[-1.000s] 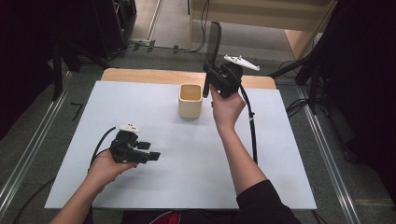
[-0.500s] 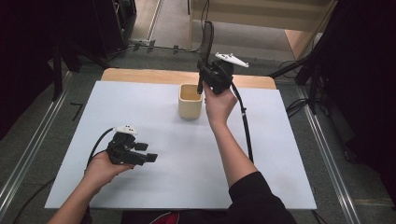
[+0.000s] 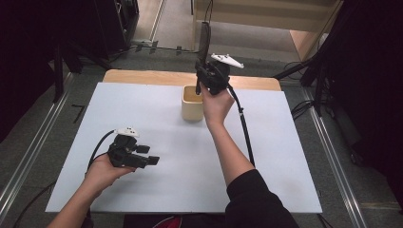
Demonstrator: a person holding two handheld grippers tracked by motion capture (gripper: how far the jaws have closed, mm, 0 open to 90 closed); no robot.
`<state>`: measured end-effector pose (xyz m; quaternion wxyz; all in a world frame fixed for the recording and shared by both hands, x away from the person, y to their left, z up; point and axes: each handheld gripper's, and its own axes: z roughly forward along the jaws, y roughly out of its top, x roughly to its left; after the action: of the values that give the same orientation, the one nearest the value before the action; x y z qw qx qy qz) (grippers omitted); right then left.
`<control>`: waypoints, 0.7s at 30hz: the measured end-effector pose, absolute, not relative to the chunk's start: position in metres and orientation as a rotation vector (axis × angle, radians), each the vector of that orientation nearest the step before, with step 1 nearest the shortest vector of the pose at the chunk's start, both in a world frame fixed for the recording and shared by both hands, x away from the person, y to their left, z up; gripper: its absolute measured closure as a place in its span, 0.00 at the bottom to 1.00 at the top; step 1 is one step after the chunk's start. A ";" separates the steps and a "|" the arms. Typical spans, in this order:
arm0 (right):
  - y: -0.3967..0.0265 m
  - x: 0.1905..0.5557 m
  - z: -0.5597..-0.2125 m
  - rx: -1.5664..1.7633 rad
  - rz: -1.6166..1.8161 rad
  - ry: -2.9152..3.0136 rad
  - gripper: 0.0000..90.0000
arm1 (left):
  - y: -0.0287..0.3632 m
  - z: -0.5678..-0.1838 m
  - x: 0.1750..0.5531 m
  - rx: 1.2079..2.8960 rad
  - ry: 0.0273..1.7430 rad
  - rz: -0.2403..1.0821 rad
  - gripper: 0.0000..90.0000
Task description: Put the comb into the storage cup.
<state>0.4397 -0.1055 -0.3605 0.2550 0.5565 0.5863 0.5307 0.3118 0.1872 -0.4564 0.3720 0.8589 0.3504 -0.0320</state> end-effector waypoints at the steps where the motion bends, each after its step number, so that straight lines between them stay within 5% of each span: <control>1: -0.104 0.440 -0.362 1.508 1.434 1.588 0.78 | 0.187 -0.456 0.312 2.202 0.898 -0.082 0.37; 21: -0.089 0.447 -0.379 1.494 1.374 1.605 0.78 | 0.186 -0.456 0.311 2.203 0.881 -0.079 0.37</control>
<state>0.4469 -0.0890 -0.3786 0.2733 0.5553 0.5967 0.5108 0.3107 0.1863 -0.4557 0.3747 0.8604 0.3441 -0.0309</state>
